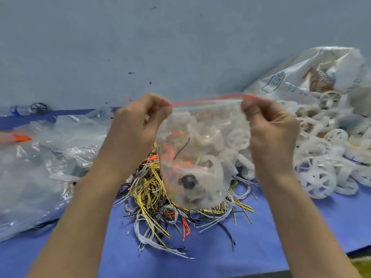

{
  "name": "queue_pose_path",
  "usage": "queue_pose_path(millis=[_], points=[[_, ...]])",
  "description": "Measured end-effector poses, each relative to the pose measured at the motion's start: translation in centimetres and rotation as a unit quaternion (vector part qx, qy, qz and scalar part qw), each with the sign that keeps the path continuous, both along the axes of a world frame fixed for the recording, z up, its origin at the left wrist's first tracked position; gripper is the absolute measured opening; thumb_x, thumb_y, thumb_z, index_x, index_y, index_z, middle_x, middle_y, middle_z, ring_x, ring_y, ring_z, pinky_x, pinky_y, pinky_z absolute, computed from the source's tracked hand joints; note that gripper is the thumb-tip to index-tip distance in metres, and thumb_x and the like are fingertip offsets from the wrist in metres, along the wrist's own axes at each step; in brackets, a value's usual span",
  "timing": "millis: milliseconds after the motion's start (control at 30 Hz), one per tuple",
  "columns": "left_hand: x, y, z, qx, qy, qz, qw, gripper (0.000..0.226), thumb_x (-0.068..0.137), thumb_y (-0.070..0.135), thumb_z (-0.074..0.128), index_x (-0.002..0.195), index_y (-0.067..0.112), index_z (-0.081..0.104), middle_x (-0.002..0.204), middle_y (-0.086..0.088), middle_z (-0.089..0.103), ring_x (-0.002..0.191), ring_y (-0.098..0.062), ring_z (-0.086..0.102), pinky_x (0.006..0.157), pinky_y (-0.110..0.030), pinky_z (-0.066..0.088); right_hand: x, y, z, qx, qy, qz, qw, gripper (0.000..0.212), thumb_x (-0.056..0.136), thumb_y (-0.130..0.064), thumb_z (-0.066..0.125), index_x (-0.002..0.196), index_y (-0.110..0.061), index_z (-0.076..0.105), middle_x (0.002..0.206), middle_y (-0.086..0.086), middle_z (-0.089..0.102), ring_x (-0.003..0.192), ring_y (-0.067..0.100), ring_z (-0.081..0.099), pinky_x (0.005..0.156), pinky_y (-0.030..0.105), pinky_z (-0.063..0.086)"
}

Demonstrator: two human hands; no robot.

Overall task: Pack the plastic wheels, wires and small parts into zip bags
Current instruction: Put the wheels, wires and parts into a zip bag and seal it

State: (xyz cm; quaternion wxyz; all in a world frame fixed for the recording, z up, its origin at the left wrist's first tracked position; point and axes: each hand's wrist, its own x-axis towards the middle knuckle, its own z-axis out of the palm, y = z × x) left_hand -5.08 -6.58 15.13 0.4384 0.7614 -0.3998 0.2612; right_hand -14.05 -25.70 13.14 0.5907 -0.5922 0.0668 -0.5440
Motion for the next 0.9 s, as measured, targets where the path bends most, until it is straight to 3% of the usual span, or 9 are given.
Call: queue_pose_path(millis=[167,367,467,600,900], points=[[0.6,2.1,-0.7,-0.012,-0.004,-0.004,1.0,0.011,0.093,0.024,0.064,0.095,0.034,0.068,0.082,0.031,0.067,0.077,0.011,0.062,0.067,-0.002,0.039,1.9,0.8,-1.2,0.018,-0.011,0.039,0.999,0.008,0.09,-0.018,0.071,0.085,-0.023,0.074,0.068,-0.015,0.065,0.063,0.001,0.052,0.065,0.016,0.044],[2.8,3.2,-3.7,-0.025,0.109,-0.024,0.993,0.029,0.093,0.015,0.064,0.096,0.043,0.067,0.084,0.016,0.071,0.078,-0.004,0.067,0.07,-0.019,0.051,3.0,1.2,-4.3,0.086,0.101,0.101,0.986,0.021,0.087,-0.025,0.073,0.067,-0.026,0.077,0.064,-0.007,0.059,0.06,0.009,0.046,0.059,0.02,0.043],[3.5,3.5,-4.2,-0.081,0.177,-0.056,0.979,0.023,0.091,0.023,0.066,0.106,0.042,0.066,0.087,0.01,0.073,0.08,-0.008,0.069,0.071,-0.02,0.054,2.8,0.9,-3.9,0.097,0.073,0.122,0.985,0.015,0.082,-0.03,0.075,0.069,-0.022,0.077,0.062,-0.006,0.058,0.056,0.007,0.047,0.057,0.018,0.046],[4.1,3.3,-4.9,-0.105,0.239,-0.058,0.963,0.007,0.088,0.029,0.067,0.091,0.028,0.073,0.075,0.01,0.072,0.066,-0.001,0.064,0.064,-0.011,0.05,2.8,1.0,-4.2,0.111,0.067,0.113,0.985,0.012,0.087,-0.025,0.073,0.077,-0.018,0.075,0.063,-0.003,0.058,0.054,0.008,0.047,0.056,0.02,0.045],[4.1,2.8,-5.4,-0.122,0.26,-0.055,0.956,0.014,0.09,0.034,0.064,0.089,0.023,0.073,0.073,0.005,0.071,0.062,-0.002,0.061,0.061,-0.012,0.051,2.2,0.6,-5.1,0.113,0.106,0.13,0.979,0.016,0.087,-0.038,0.07,0.081,-0.025,0.077,0.073,-0.009,0.066,0.062,0.01,0.055,0.061,0.019,0.051]])
